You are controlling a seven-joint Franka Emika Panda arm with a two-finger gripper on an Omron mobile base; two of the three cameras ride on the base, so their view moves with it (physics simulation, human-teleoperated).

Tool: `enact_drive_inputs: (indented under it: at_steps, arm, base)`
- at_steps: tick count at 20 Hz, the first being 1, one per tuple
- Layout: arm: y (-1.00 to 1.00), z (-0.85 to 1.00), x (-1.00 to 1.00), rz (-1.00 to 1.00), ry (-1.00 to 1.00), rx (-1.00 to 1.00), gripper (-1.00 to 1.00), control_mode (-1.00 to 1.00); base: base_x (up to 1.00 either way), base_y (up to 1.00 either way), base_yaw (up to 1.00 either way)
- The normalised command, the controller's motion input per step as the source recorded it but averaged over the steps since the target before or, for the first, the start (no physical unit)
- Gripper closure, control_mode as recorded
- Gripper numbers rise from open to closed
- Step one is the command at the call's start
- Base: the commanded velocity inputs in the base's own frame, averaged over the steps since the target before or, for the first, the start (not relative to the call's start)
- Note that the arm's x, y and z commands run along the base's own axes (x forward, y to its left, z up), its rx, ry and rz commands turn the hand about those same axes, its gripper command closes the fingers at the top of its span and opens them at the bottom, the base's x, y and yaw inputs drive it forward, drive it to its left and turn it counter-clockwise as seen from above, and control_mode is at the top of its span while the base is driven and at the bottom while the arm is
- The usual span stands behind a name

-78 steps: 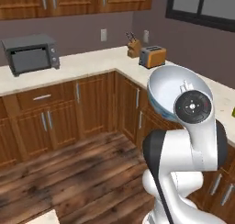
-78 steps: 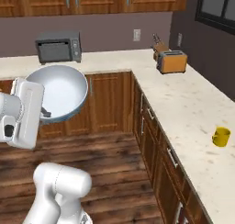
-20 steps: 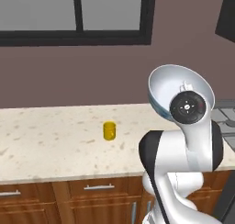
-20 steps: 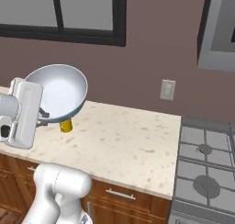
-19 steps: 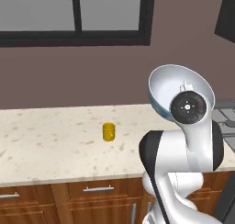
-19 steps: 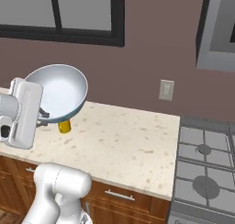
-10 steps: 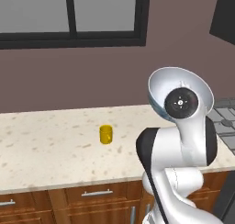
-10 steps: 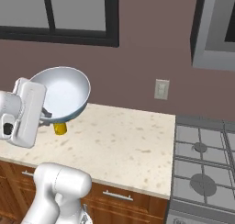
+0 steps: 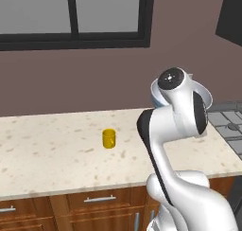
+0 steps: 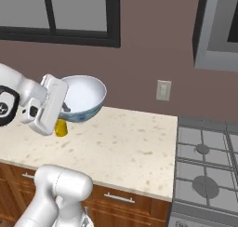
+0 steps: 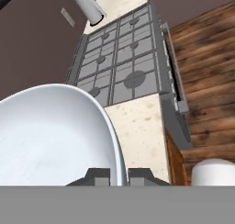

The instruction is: Clear the mugs and bowl far away from the sink.

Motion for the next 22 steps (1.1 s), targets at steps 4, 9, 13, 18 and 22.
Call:
enact_drive_inputs:
  at_steps: [4, 9, 13, 18, 22]
  arm:
    - [-0.05, -0.07, 0.44, 0.00, 0.00, 0.00, 1.00, -1.00]
    - [-0.06, -0.41, 0.31, 0.12, 0.00, 0.00, 1.00, -1.00]
    - [-0.05, -0.44, 0.43, 0.12, 0.09, 0.00, 1.00, -1.00]
    - [-0.09, -0.43, 0.50, 0.13, 0.06, 0.00, 1.00, -1.00]
    - [-0.12, -0.47, 0.57, 0.13, 0.06, 0.00, 1.00, -1.00]
  base:
    - [0.00, 0.00, 0.00]
    - [0.00, 0.00, 0.00]
    - [0.00, 0.00, 0.00]
    - [0.00, 0.00, 0.00]
    - [0.00, 0.00, 0.00]
